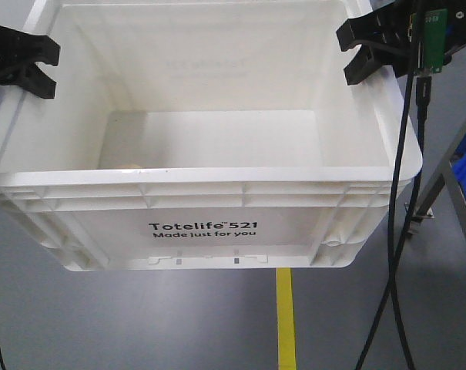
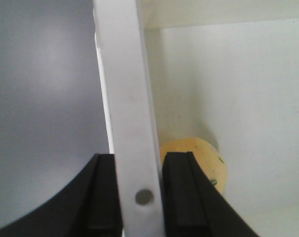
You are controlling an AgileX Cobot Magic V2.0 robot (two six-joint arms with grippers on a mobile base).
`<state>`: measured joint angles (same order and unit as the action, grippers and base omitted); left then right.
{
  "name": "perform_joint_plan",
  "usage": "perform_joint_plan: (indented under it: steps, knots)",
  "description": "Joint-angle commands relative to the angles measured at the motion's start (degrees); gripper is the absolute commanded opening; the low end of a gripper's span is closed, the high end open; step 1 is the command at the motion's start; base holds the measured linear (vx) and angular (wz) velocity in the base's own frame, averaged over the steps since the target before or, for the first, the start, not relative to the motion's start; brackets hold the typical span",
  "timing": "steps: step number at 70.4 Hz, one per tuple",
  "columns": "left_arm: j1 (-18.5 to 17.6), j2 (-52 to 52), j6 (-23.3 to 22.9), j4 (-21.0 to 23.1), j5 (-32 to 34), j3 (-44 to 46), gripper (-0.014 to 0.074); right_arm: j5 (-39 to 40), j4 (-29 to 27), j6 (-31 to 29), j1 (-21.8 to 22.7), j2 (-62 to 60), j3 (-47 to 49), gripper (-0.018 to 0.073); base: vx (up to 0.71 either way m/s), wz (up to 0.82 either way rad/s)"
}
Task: Place moving items into box and shelve
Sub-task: 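Hold the lifted crate with both grippers while the base drives away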
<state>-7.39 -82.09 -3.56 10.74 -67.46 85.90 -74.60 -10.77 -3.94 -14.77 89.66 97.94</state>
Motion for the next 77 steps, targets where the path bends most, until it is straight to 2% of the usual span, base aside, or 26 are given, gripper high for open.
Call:
perform_joint_plan:
  steps: [1,77]
  knots:
    - [-0.36,2.67,0.35,3.53,6.43,2.55,-0.0017,1.15,-5.08,-2.2,-0.27,-3.42,2.16,-0.0012,0.57,-0.07]
    - [-0.36,2.67,0.35,3.52,6.43,2.55,-0.0017,1.35,-5.07,-2.2,-0.27,-3.42,2.16,-0.0012,0.57,-0.07]
